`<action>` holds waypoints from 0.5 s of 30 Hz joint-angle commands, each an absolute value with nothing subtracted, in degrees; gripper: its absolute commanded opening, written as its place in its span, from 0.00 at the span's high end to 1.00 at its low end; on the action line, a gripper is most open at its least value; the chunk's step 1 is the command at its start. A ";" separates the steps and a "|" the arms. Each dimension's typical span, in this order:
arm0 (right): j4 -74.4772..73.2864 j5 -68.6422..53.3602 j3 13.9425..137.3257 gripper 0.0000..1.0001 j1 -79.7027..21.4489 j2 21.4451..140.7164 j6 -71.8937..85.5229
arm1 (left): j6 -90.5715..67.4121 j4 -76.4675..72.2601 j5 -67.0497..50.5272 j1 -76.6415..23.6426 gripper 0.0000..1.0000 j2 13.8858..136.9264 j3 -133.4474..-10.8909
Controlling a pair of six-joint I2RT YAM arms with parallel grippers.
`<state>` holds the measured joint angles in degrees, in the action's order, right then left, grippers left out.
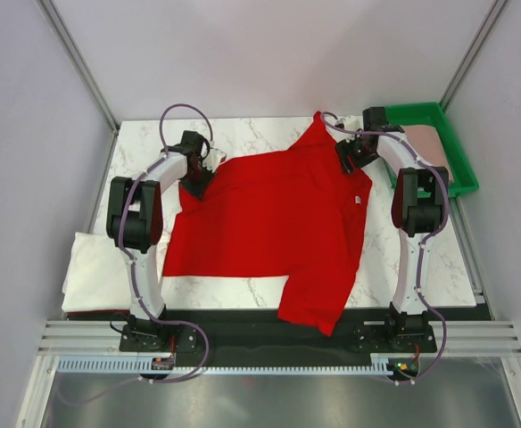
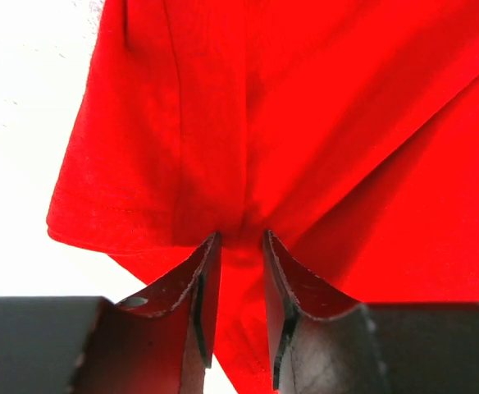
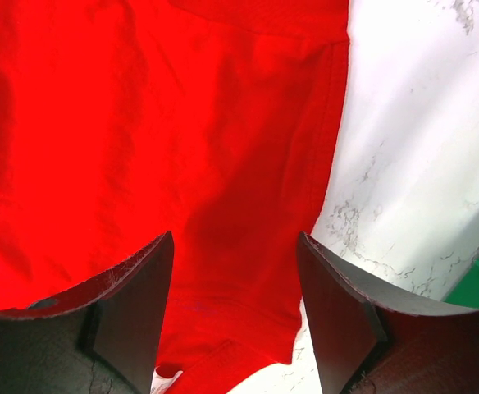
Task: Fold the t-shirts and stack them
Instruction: Flatten the tshirt out
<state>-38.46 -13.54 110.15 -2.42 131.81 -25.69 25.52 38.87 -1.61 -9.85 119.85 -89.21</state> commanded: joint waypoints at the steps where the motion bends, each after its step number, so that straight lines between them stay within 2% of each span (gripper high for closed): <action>1: -37.71 -14.85 109.69 0.30 -2.46 131.31 -25.05 | 27.16 39.02 -0.35 -10.02 0.67 120.32 -91.14; 5: -37.79 -14.94 109.69 0.30 -2.46 131.48 -25.14 | 27.16 38.94 -0.61 -10.02 0.71 119.01 -91.23; 15: -37.79 -15.03 110.21 0.31 -2.55 131.84 -25.22 | 26.28 37.80 0.97 -9.84 0.68 119.18 -91.41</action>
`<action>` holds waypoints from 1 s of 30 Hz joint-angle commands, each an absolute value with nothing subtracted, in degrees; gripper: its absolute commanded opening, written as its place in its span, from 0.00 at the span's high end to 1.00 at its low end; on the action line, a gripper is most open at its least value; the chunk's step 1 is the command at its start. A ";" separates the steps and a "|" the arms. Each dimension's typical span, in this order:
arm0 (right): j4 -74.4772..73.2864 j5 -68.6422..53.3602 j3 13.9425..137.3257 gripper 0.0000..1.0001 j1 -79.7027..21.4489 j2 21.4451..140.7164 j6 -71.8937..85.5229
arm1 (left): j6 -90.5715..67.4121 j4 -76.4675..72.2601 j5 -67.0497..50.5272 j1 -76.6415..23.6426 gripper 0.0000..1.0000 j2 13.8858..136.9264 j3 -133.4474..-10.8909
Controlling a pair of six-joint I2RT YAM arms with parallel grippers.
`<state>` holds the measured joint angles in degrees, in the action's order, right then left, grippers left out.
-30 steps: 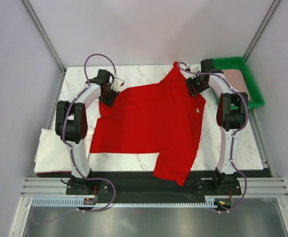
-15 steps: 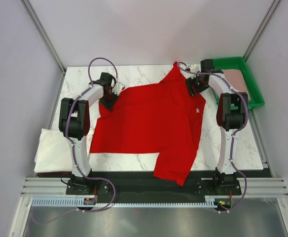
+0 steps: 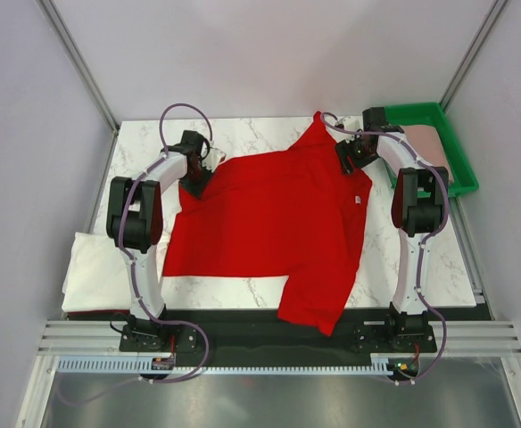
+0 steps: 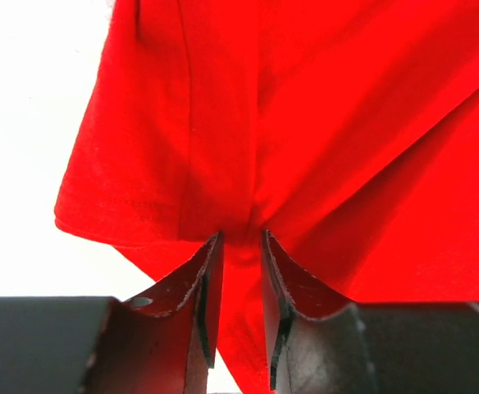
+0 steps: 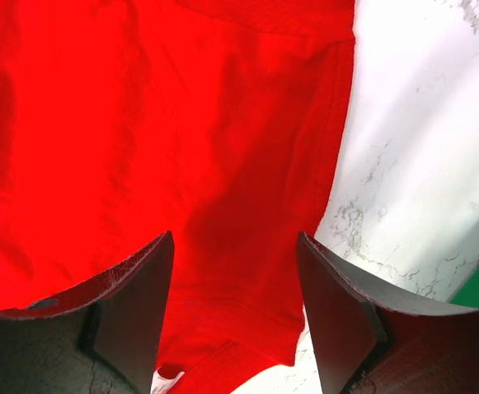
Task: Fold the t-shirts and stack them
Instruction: Flatten the tshirt out
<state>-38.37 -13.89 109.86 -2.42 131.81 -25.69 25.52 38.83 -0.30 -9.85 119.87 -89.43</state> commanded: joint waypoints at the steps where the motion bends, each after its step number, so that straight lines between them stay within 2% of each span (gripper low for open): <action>1: -37.71 -15.03 110.04 0.30 -2.46 131.75 -25.31 | 26.11 37.27 0.79 -9.84 0.67 118.66 -91.23; 5: -37.71 -14.85 109.69 0.30 -2.55 131.66 -25.31 | 25.93 35.68 0.70 -9.93 0.64 117.68 -91.32; 19: -37.79 -14.15 109.34 0.30 -3.08 131.22 -25.75 | 25.31 35.68 2.11 -9.84 0.65 121.38 -92.81; 27: -37.97 -13.80 109.07 0.31 -3.95 130.87 -26.10 | 25.58 35.86 1.23 -9.67 0.76 121.91 -93.69; 30: -37.88 -13.71 108.98 0.31 -4.04 130.96 -26.10 | 25.49 35.95 1.23 -9.49 0.84 121.91 -93.60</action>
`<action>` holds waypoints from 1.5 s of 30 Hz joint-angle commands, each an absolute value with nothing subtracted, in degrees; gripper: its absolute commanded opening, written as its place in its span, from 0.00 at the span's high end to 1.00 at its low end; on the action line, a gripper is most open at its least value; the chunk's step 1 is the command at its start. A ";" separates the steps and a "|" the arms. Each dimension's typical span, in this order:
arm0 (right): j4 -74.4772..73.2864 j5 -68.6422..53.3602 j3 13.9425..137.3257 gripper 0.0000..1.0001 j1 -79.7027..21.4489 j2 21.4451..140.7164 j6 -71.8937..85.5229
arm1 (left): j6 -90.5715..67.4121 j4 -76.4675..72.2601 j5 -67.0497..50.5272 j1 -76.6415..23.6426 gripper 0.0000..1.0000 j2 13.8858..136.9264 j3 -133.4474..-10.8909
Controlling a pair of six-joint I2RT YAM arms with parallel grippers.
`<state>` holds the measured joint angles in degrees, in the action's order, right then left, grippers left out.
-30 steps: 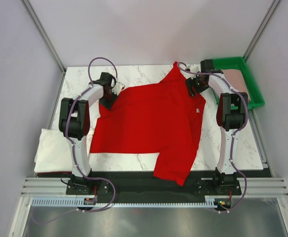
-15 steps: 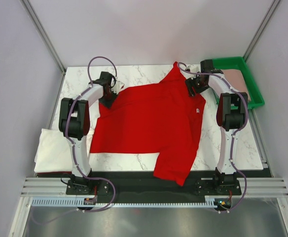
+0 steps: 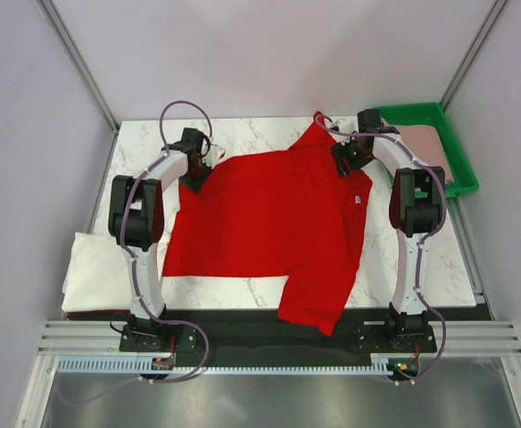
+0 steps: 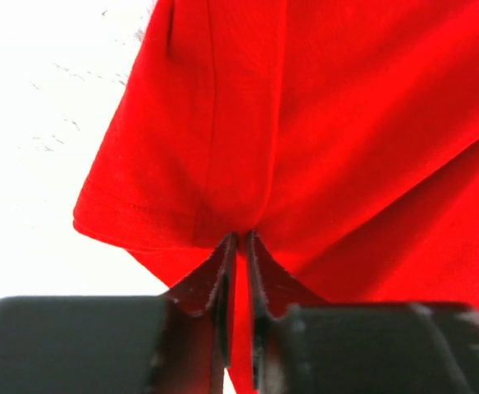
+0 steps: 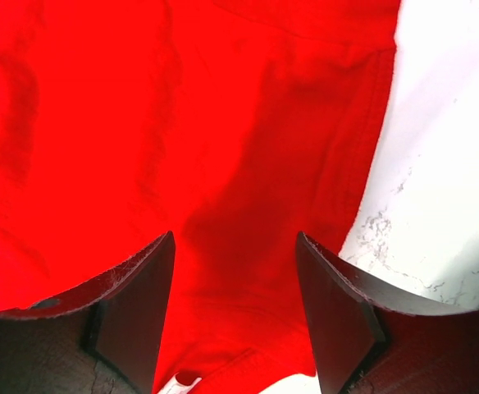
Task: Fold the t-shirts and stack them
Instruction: Flatten the tshirt out
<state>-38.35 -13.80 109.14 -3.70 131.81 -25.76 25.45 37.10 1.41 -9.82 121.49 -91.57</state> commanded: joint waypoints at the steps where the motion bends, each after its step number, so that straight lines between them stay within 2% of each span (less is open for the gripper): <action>1: -37.88 -13.71 108.90 0.31 -4.13 130.87 -26.10 | 25.40 35.95 1.23 -9.58 0.89 121.90 -93.60; 3: -37.79 -13.54 108.90 0.31 -4.13 130.87 -26.19 | 25.23 36.03 1.58 -9.40 0.98 121.73 -93.60; 23: -37.79 -8.88 104.07 0.33 -4.39 130.87 -27.85 | 26.89 36.04 2.81 -9.05 0.98 113.30 -99.93; 31: -42.97 -10.11 88.88 0.38 -5.89 122.27 -32.16 | 25.66 36.21 2.02 -9.05 0.98 113.20 -101.78; 38: -53.51 -14.66 76.39 0.41 -11.76 111.11 -37.70 | 25.40 36.04 0.53 -9.05 0.98 113.82 -102.22; 40: -55.27 -15.90 77.16 0.40 -12.22 108.11 -37.53 | 25.40 35.95 0.26 -9.05 0.98 113.99 -102.22; 43: -55.81 -19.24 85.93 0.38 -10.30 106.26 -36.66 | 25.58 35.95 0.26 -9.05 0.98 114.17 -102.39; 45: -54.15 -19.78 96.73 0.36 -8.19 108.53 -34.03 | 25.66 35.95 0.35 -9.05 0.98 114.26 -102.57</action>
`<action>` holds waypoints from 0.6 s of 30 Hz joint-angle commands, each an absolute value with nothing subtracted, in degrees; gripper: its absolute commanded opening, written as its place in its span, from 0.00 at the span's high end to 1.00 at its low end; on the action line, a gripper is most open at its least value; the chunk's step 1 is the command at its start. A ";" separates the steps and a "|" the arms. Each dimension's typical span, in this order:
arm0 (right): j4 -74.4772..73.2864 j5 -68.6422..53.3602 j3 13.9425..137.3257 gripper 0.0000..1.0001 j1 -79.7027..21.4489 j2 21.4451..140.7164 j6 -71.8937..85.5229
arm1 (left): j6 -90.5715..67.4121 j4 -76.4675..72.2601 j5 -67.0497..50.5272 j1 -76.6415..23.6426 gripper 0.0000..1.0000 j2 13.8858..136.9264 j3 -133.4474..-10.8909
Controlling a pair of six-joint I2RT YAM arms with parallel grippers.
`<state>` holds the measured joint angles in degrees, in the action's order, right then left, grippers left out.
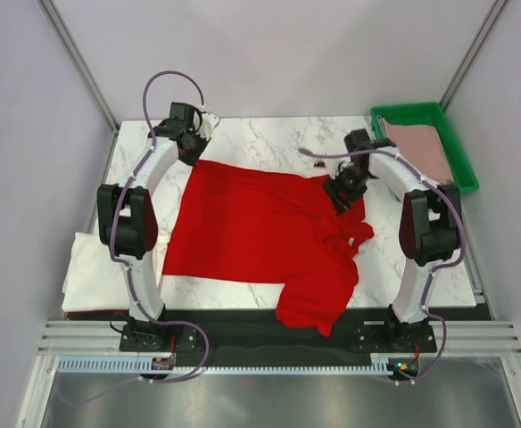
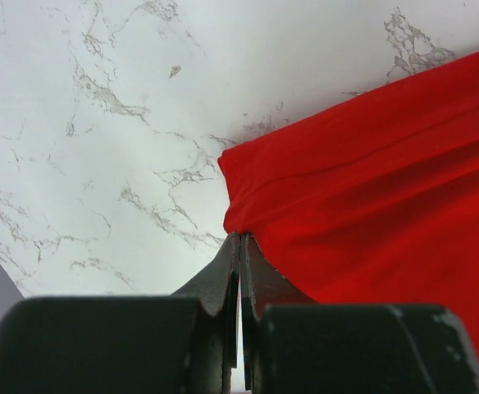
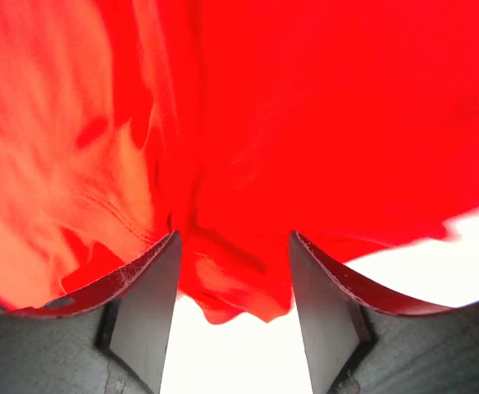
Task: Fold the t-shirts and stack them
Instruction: Flatten the tshirt out
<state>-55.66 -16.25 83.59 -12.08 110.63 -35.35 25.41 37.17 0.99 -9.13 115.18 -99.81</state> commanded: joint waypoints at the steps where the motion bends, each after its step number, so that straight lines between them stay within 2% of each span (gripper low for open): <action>1: -52.57 -19.34 100.86 0.36 -5.74 110.20 -30.97 | 25.66 36.03 0.26 -9.05 0.98 114.43 -102.74; 2: -51.78 -18.90 108.99 0.36 -4.58 114.13 -29.63 | 25.75 35.95 0.26 -9.05 0.98 114.61 -102.83; 5: -49.31 -15.04 121.23 0.35 -1.41 122.30 -26.90 | 26.10 36.04 0.26 -9.23 0.98 114.79 -102.83; 8: -48.96 -11.26 127.94 0.35 -0.79 128.29 -27.07 | 26.28 36.04 0.26 -9.40 0.98 114.52 -102.13; 18: -43.68 -11.07 130.34 0.35 -0.26 135.70 -23.38 | 25.93 36.12 0.53 -9.41 0.98 113.20 -99.41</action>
<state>-45.69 -11.44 128.60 -0.05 135.68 -26.04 25.41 37.15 0.95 -9.13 115.20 -99.98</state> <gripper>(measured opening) 0.649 0.027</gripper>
